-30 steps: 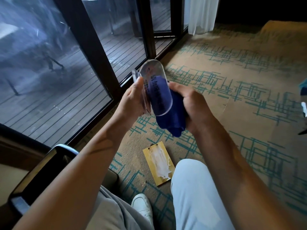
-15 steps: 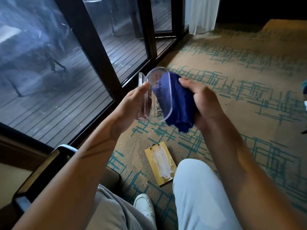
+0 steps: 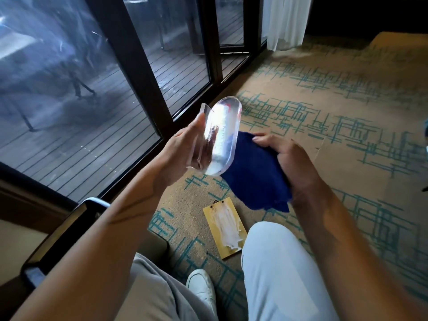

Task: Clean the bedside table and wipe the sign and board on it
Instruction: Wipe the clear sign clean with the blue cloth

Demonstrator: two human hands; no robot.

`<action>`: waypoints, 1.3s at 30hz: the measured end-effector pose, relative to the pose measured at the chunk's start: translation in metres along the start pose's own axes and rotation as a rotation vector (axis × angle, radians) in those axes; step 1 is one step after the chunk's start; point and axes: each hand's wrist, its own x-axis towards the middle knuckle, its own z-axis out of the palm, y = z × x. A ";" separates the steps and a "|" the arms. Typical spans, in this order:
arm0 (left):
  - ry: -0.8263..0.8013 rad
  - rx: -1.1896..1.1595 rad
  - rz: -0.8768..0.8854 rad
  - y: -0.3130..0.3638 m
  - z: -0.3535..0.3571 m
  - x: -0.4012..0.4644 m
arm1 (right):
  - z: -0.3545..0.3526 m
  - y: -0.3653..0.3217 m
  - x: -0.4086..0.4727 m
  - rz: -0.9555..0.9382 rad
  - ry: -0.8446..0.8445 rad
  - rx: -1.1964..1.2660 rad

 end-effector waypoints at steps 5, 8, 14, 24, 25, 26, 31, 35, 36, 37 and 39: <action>-0.182 -0.238 -0.009 -0.009 -0.003 0.003 | 0.004 -0.006 0.006 -0.145 0.030 -0.066; -0.323 -0.273 -0.043 -0.009 0.002 -0.001 | 0.000 -0.021 0.007 -0.296 -0.078 -0.326; -0.562 -0.385 -0.058 -0.015 -0.002 0.004 | -0.003 -0.051 0.011 -0.515 -0.273 -0.788; -0.117 0.110 -0.038 -0.007 -0.019 -0.002 | -0.016 -0.034 0.026 -0.627 -0.239 -0.950; -0.081 0.141 0.004 -0.006 -0.021 -0.004 | -0.017 -0.033 0.025 -0.642 -0.209 -0.934; -0.056 0.164 0.052 -0.004 -0.023 -0.007 | -0.018 -0.031 0.025 -0.648 -0.173 -0.909; -0.032 0.436 0.177 -0.002 -0.016 -0.017 | -0.026 -0.023 0.026 -0.615 -0.065 -0.836; -0.068 0.401 0.168 -0.006 -0.004 -0.015 | -0.022 -0.028 0.025 -0.576 -0.073 -0.848; -0.065 0.372 0.185 -0.005 -0.004 -0.016 | -0.019 -0.030 0.024 -0.572 -0.073 -0.847; -0.064 0.336 0.186 -0.004 -0.005 -0.015 | -0.017 -0.033 0.023 -0.563 -0.067 -0.829; -0.133 0.174 0.136 -0.006 -0.007 -0.013 | -0.014 -0.036 0.022 -0.539 -0.016 -0.723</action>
